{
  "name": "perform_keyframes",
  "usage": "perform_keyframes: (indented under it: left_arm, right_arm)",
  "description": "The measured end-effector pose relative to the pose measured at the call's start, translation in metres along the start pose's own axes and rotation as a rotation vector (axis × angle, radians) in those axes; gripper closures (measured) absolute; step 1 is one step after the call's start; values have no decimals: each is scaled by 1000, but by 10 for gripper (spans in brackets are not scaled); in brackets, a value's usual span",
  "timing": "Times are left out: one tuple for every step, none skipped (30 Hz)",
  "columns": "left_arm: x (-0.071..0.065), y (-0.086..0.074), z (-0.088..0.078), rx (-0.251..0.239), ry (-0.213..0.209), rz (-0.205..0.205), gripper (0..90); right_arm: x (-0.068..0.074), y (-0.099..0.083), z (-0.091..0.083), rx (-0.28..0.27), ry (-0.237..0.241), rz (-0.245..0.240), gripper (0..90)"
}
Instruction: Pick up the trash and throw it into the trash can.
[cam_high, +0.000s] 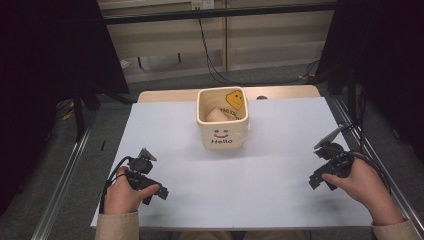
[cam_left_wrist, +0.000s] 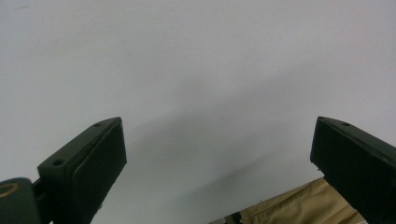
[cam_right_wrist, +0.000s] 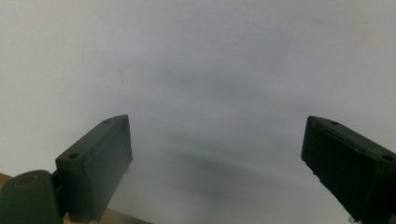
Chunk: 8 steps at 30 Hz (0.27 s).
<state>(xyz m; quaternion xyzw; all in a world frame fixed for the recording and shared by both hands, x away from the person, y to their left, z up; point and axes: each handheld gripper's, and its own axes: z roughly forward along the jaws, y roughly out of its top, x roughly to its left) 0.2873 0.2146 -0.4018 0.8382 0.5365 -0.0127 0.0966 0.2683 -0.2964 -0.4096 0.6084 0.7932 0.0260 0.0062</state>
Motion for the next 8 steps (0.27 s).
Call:
perform_keyframes:
  left_arm:
    - [0,0,0,2,2,-1,33]
    - [0,0,0,-3,-8,-11,33]
    - [0,0,1,-3,-12,-11,33]
    - [0,0,0,-3,-9,-12,33]
    - [-1,1,0,-6,-8,-13,32]
    - [-1,1,0,-11,-10,-19,32]
    - [0,1,0,-8,-1,-6,32]
    - [0,1,0,-6,-6,-13,32]
  right_arm:
    - [0,-2,2,-3,12,6,90]
    - [1,-4,3,-7,-2,-1,93]
    - [2,-4,4,3,-10,-6,94]
    - [2,-5,4,4,2,-5,95]
    - [2,-5,4,-11,5,-5,98]
    - [3,-6,4,-17,-10,-10,98]
    - [4,-6,4,-17,-6,-14,98]
    - [4,-7,4,-11,-2,-12,98]
